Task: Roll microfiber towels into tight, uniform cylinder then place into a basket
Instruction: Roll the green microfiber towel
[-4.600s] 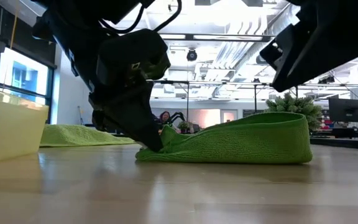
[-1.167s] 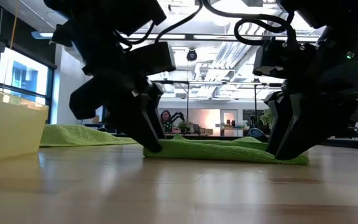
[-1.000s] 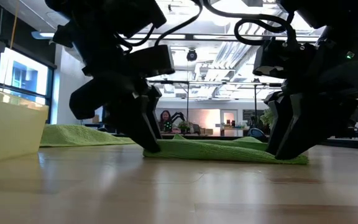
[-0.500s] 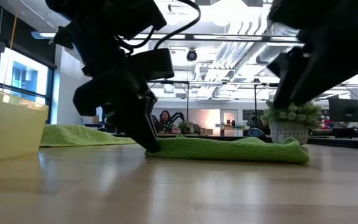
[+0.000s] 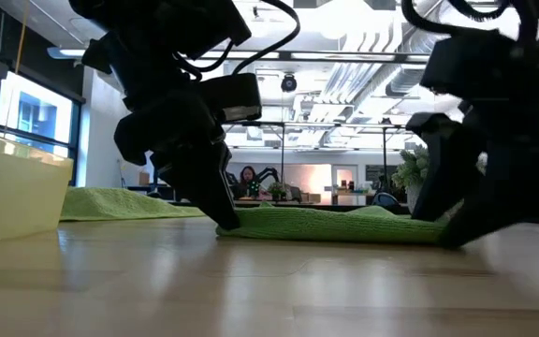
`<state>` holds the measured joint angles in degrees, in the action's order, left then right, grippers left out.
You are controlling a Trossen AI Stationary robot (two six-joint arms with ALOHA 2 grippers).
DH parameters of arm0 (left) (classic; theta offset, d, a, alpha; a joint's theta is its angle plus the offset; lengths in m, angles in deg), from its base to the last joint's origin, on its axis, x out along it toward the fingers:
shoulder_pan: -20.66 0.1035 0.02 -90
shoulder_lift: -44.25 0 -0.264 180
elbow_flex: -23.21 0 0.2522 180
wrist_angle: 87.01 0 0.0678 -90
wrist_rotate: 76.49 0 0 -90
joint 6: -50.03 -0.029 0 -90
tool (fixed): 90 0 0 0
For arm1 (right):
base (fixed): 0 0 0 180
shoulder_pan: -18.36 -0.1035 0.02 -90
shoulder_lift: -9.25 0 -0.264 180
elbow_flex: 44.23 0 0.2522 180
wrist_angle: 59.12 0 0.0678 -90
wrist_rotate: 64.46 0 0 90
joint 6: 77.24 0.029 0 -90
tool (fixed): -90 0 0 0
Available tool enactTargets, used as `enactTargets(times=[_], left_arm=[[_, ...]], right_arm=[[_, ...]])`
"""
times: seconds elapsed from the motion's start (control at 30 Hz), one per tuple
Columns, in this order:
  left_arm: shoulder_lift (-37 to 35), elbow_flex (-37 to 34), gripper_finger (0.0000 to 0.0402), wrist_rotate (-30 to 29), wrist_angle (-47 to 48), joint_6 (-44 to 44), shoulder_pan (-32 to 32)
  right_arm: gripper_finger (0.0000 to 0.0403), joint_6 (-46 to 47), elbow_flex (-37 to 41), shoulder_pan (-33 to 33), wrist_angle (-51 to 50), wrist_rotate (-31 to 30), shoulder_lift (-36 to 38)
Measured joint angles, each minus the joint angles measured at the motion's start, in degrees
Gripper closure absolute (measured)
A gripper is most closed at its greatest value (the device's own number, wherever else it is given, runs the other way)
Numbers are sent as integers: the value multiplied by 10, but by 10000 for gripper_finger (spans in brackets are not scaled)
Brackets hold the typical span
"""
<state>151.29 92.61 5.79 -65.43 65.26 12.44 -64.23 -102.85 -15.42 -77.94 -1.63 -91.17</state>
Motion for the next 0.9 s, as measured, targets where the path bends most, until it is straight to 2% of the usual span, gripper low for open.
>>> enactTargets(times=[0.1, 0.23, 0.4, 0.57, 0.67, 0.9], left_arm=[[0, 0, 387, 2, 0, 7, 0], [0, 0, 387, 41, -1, 27, 0], [0, 0, 387, 103, -2, 52, 0], [0, 0, 387, 125, -3, 74, 0], [-5, -1, 387, 137, -3, 97, 0], [-24, -1, 387, 165, 2, 131, 0]], right_arm=[[239, 6, -3, 3, -2, -2, -10], [258, 55, -4, 6, -23, -3, -15], [321, 105, -4, 8, -37, 5, -16], [392, 110, -2, 10, -33, 29, -15], [395, 121, -1, 14, -24, 50, -1], [400, 161, 1, 62, -15, 145, 49]])
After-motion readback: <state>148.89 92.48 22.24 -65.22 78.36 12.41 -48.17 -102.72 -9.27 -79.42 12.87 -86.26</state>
